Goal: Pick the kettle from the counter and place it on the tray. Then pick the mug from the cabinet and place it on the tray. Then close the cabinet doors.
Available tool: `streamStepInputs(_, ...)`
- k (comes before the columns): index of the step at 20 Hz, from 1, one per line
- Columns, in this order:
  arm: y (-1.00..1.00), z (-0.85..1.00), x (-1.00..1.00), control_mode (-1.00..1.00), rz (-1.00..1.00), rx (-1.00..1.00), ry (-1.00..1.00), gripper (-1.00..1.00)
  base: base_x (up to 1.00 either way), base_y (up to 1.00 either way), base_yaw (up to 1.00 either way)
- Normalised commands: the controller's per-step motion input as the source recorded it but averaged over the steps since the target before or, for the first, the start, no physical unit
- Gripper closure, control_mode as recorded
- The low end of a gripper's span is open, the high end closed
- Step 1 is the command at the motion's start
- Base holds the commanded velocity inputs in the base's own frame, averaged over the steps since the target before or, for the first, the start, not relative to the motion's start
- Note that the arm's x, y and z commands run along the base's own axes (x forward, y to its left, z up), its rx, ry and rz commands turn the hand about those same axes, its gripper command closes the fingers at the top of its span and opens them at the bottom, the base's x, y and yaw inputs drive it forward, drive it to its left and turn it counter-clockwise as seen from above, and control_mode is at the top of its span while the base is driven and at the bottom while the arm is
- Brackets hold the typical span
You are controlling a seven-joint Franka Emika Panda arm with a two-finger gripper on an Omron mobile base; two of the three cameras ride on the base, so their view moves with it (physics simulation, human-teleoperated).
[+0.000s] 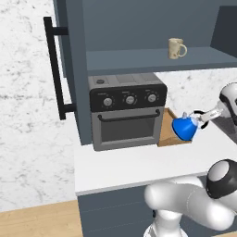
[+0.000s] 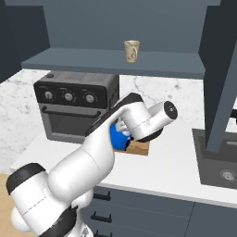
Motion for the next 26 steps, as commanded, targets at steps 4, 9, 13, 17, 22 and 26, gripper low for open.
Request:
streamStepInputs(4, 0.0, 0.06, 0.72, -1.0, -0.15, 0.0, 0.08, 1.0, 0.0, 0.0, 0.0)
streamStepInputs(9, -0.04, 0.0, 0.67, -1.0, -0.14, -0.03, 0.01, 1.0, 0.0, 0.0, 0.0)
streamStepInputs(13, -0.18, -0.02, 0.59, -1.0, -0.11, -0.03, 0.0, 1.0, 0.0, 0.0, 0.0)
streamStepInputs(17, -0.13, -0.13, 0.44, -1.0, -0.04, -0.03, 0.0, 1.0, 0.0, 0.0, 0.0)
streamStepInputs(22, 0.0, -0.26, 0.37, -1.0, 0.0, -0.01, 0.0, 1.0, 0.0, 0.0, 0.0)
streamStepInputs(26, 0.0, -0.21, 0.41, -1.0, 0.0, 0.0, 0.0, 1.0, 0.0, 0.0, 0.0)
